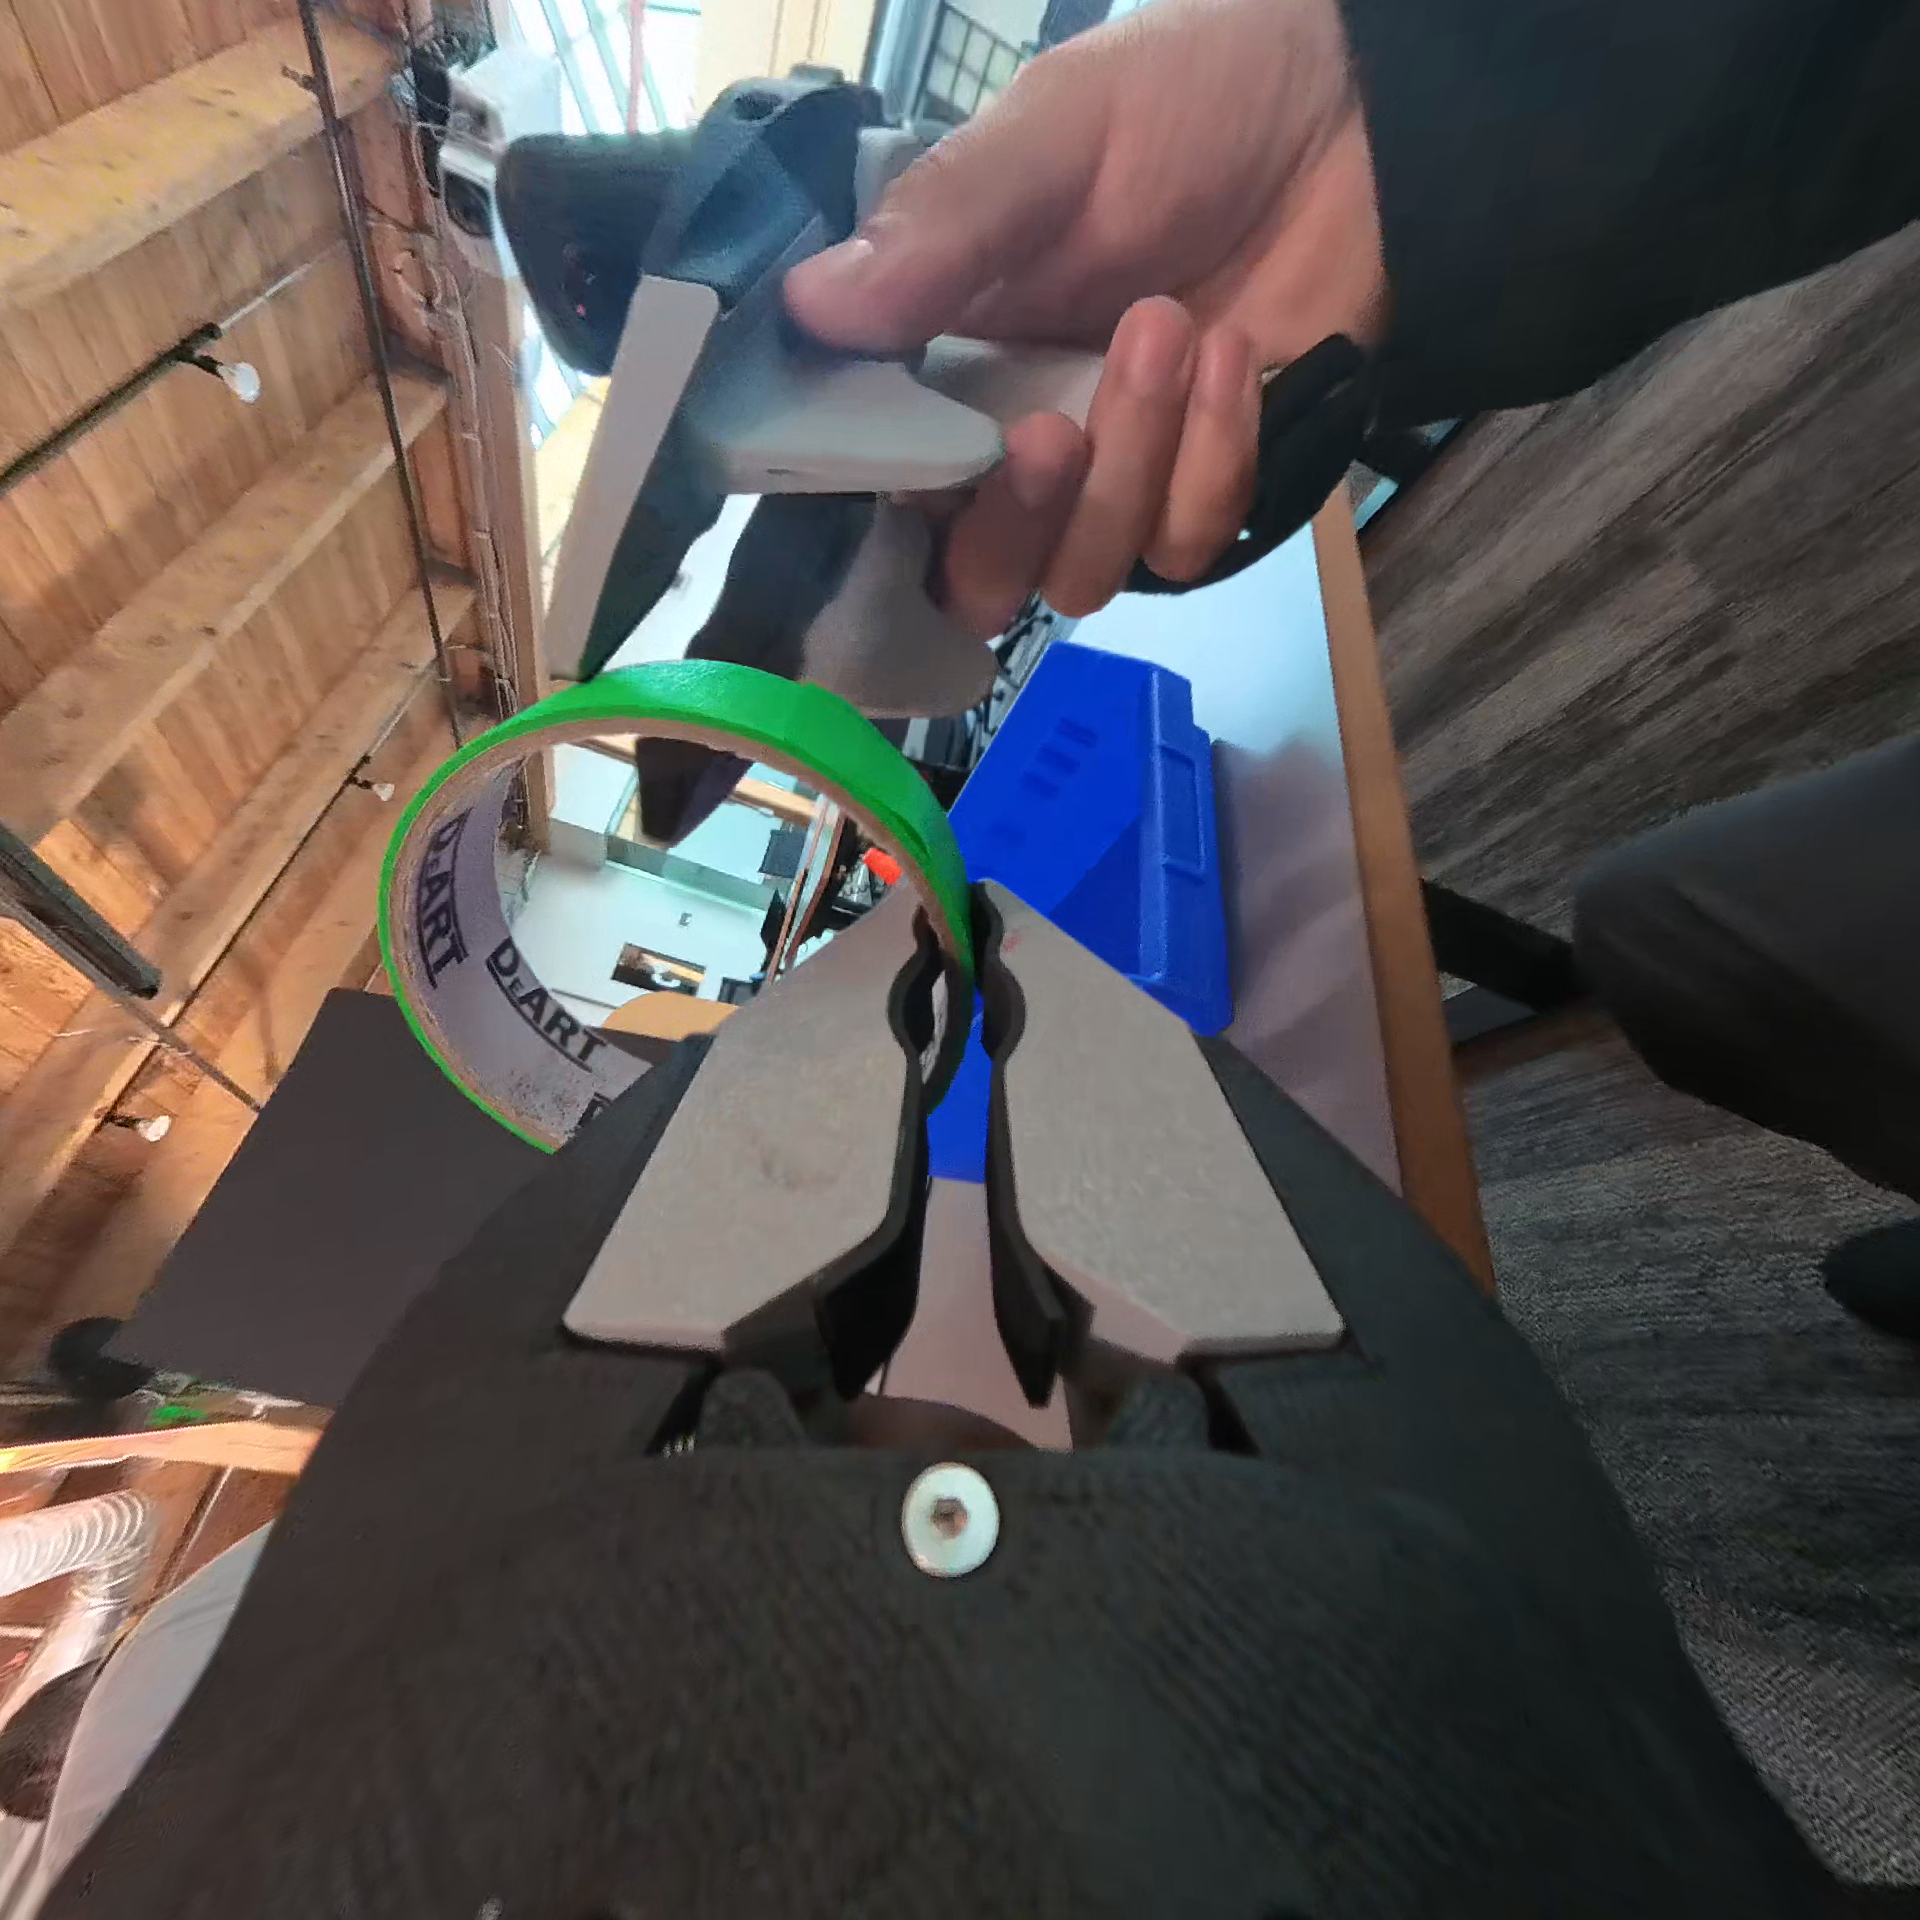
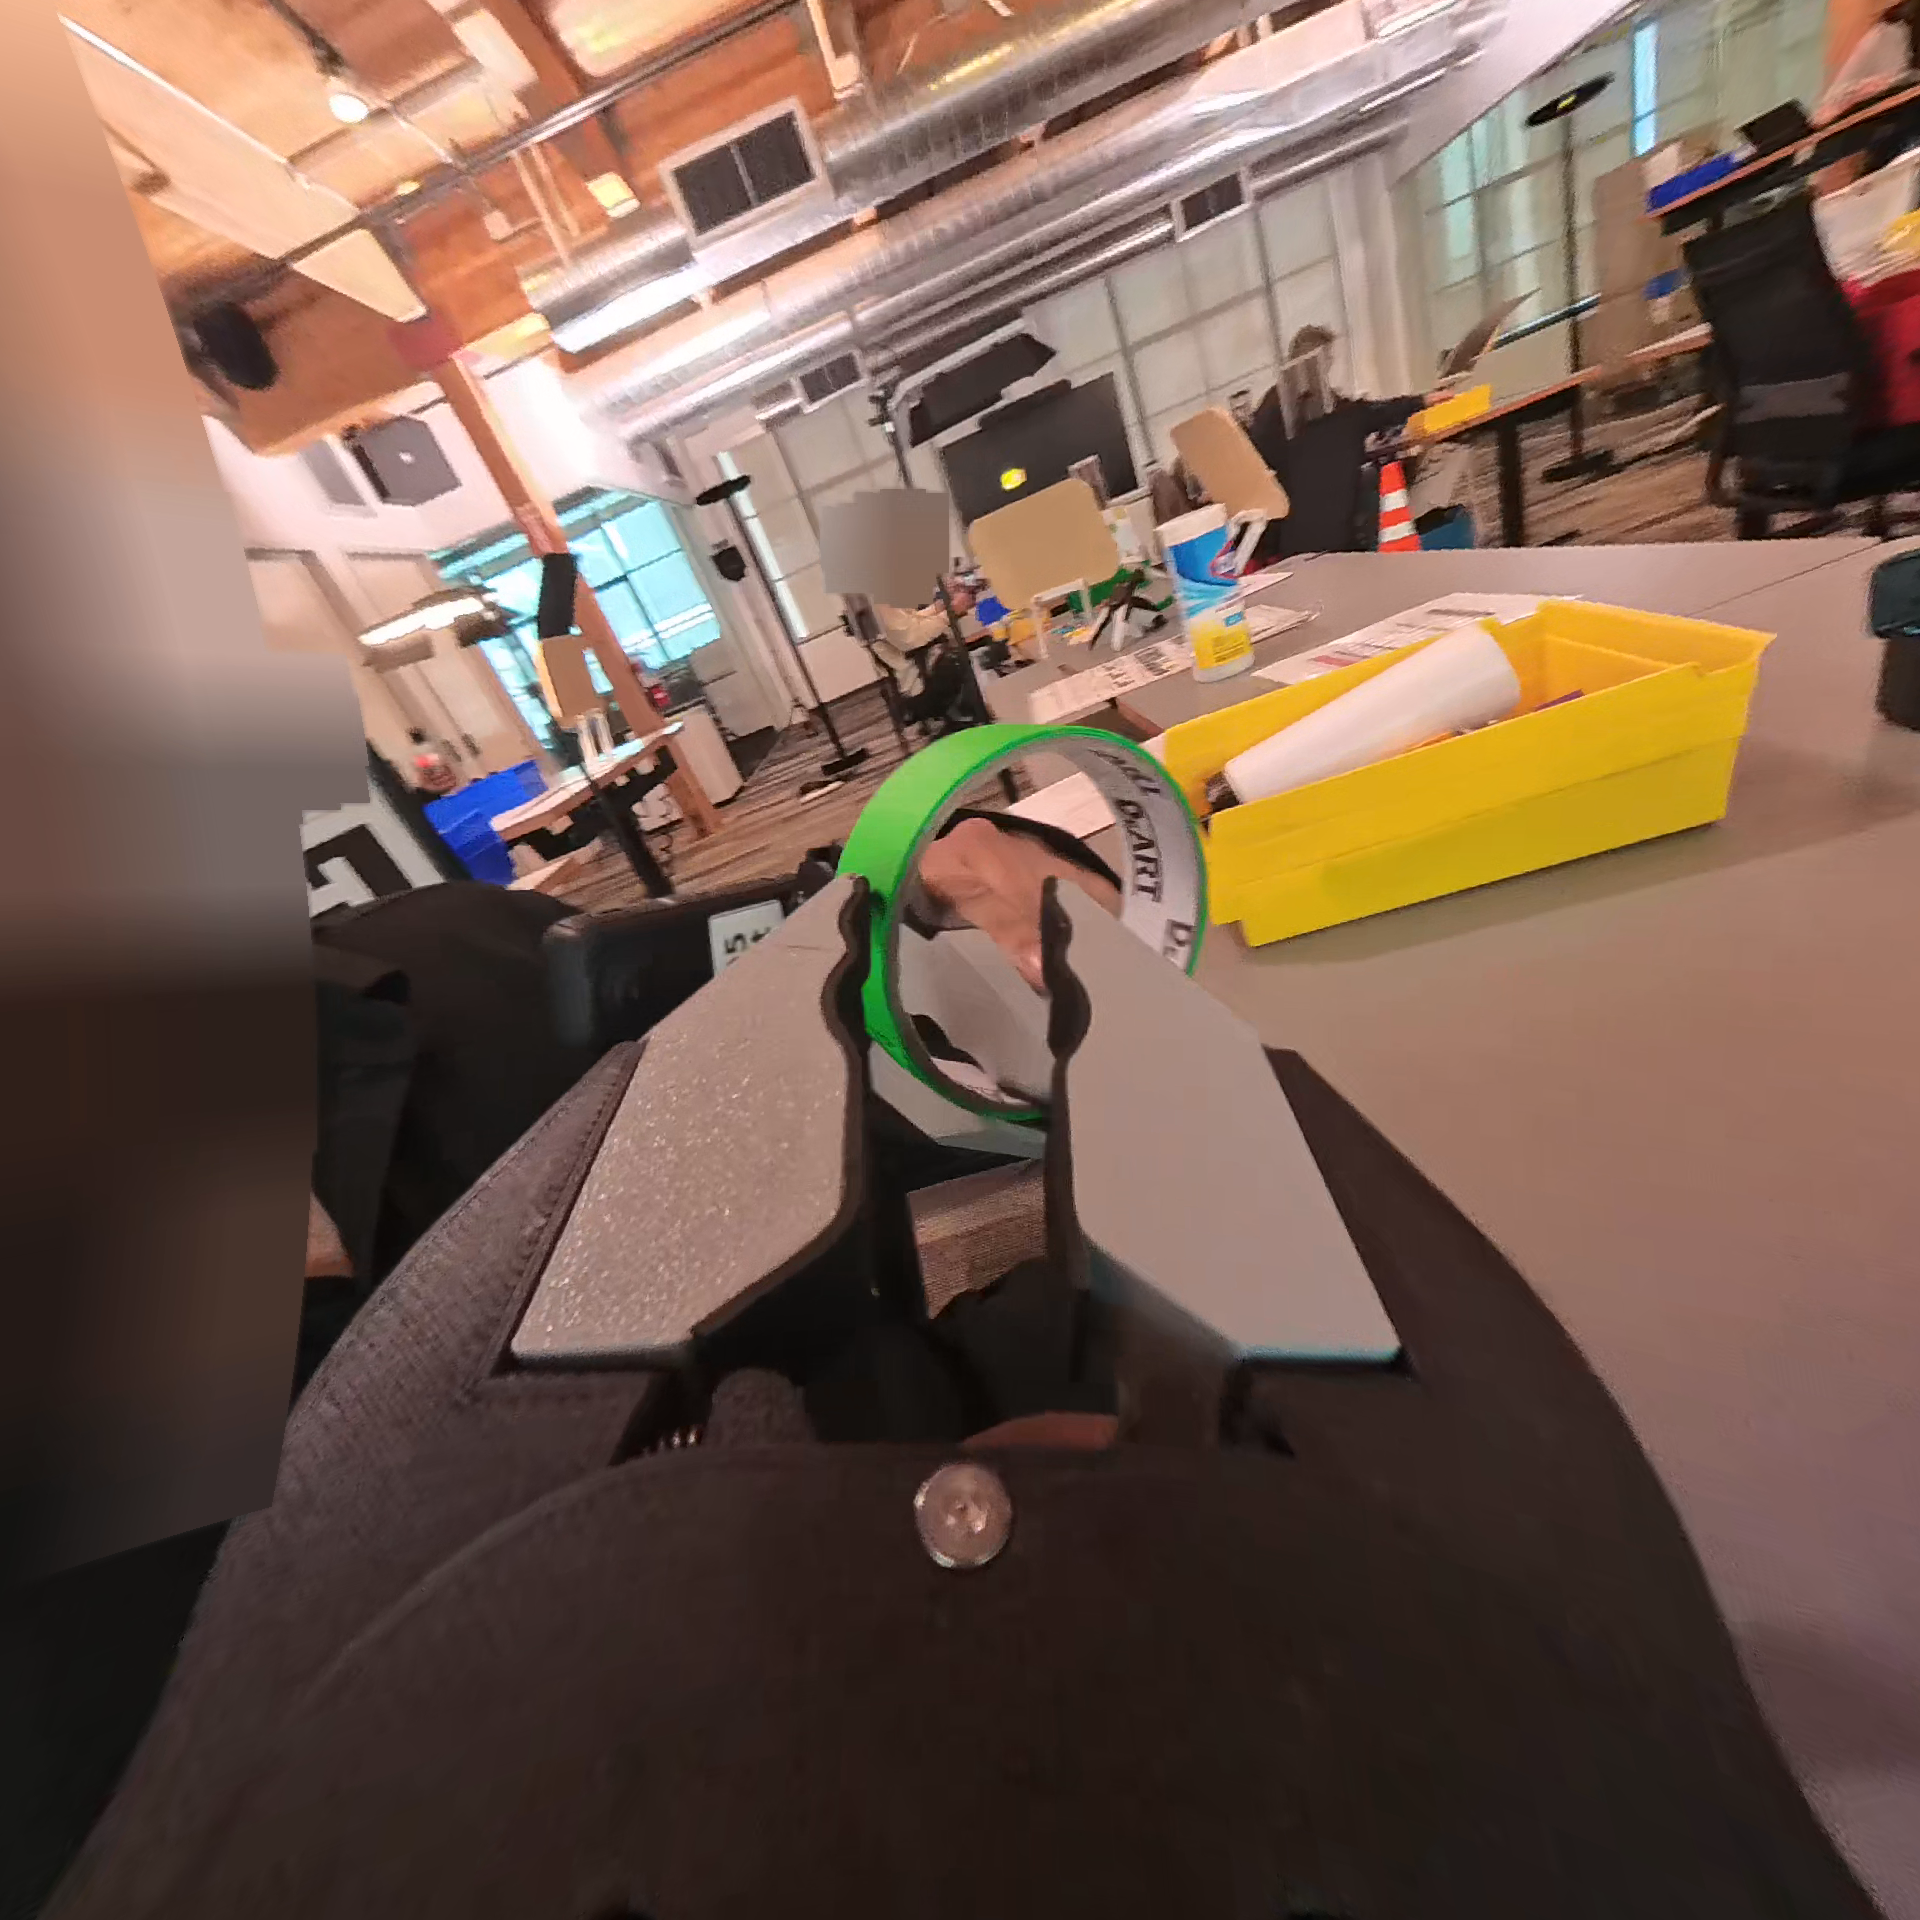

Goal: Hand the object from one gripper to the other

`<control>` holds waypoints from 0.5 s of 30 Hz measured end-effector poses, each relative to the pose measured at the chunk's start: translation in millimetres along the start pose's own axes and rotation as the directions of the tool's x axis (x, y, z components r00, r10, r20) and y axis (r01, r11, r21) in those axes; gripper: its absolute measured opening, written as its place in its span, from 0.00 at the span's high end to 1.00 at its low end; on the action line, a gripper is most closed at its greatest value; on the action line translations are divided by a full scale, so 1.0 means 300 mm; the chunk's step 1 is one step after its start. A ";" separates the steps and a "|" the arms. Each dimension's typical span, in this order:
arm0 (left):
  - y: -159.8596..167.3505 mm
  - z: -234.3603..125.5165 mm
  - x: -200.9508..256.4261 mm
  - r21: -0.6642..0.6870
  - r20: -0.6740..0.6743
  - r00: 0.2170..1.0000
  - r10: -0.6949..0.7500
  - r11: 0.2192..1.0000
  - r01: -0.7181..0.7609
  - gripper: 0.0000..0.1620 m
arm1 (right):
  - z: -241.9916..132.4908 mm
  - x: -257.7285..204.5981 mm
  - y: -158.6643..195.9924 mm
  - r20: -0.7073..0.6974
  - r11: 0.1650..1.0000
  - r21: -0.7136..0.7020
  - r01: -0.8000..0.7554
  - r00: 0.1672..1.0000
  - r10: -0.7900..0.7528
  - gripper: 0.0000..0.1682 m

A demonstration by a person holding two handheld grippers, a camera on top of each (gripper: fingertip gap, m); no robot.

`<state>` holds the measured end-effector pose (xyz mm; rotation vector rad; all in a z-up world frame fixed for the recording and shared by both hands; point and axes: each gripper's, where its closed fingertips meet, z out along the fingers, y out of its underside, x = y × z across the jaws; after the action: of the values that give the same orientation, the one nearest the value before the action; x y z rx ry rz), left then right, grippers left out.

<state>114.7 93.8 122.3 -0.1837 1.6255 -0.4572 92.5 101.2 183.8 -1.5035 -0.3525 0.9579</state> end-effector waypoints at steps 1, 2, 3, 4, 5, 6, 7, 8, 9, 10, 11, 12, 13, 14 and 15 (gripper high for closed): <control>0.006 0.004 0.007 -0.005 -0.004 1.000 0.002 1.000 -0.002 0.99 | 0.007 -0.005 0.007 0.027 1.000 -0.008 -0.011 1.000 0.011 0.85; 0.011 0.008 0.013 -0.005 -0.008 1.000 -0.001 1.000 0.001 0.99 | 0.015 -0.008 0.013 0.048 1.000 -0.015 -0.017 0.999 0.017 0.87; 0.019 0.012 0.021 -0.009 -0.016 1.000 -0.005 1.000 0.005 0.99 | 0.024 -0.007 0.018 0.059 1.000 -0.019 -0.021 0.998 0.022 0.89; 0.030 0.014 0.027 -0.018 -0.023 1.000 -0.004 1.000 0.003 0.99 | 0.032 -0.006 0.024 0.070 0.999 -0.027 -0.025 0.997 0.027 0.91; 0.041 0.016 0.026 -0.027 -0.016 1.000 0.005 1.000 -0.006 0.99 | 0.038 -0.008 0.030 0.085 0.999 -0.036 -0.028 0.996 0.030 0.94; 0.049 0.016 0.023 -0.033 -0.008 1.000 0.016 0.999 -0.017 0.99 | 0.041 -0.009 0.033 0.096 0.999 -0.041 -0.028 0.995 0.031 0.95; 0.055 0.016 0.021 -0.042 -0.002 1.000 0.023 0.999 -0.023 0.99 | 0.043 -0.006 0.034 0.101 0.999 -0.046 -0.025 0.994 0.030 0.95; 0.061 0.015 0.018 -0.050 0.003 1.000 0.025 0.998 -0.025 0.99 | 0.043 -0.002 0.033 0.104 0.999 -0.049 -0.020 0.994 0.025 0.95; 0.067 0.014 0.014 -0.058 0.011 1.000 0.027 0.998 -0.026 0.99 | 0.043 0.001 0.031 0.105 0.999 -0.051 -0.014 0.994 0.019 0.95; 0.073 0.012 0.011 -0.065 0.019 0.999 0.026 0.998 -0.025 0.99 | 0.045 0.005 0.030 0.106 0.998 -0.054 -0.008 0.994 0.013 0.95; 0.080 0.010 0.008 -0.073 0.027 0.999 0.020 0.997 -0.018 0.99 | 0.049 0.008 0.029 0.108 0.998 -0.060 -0.001 0.994 0.007 0.95; 0.084 0.007 0.005 -0.076 0.038 0.999 0.009 0.997 -0.006 0.99 | 0.055 0.008 0.030 0.114 0.998 -0.066 0.007 0.993 0.001 0.96; 0.085 0.002 0.005 -0.073 0.041 0.999 -0.008 0.997 0.011 0.99 | 0.063 0.005 0.033 0.125 0.997 -0.076 0.016 0.992 -0.006 0.96; 0.085 -0.005 0.005 -0.072 0.038 0.999 -0.027 0.997 0.030 0.99 | 0.073 0.002 0.036 0.136 0.996 -0.085 0.026 0.991 -0.014 0.96; 0.086 -0.013 0.003 -0.073 0.037 0.998 -0.042 0.996 0.044 0.99 | 0.082 -0.002 0.037 0.147 0.995 -0.090 0.034 0.989 -0.021 0.96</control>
<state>114.5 117.7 111.5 -0.2811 1.6068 -0.4248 70.6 115.3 176.0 -1.5121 -0.5281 1.0441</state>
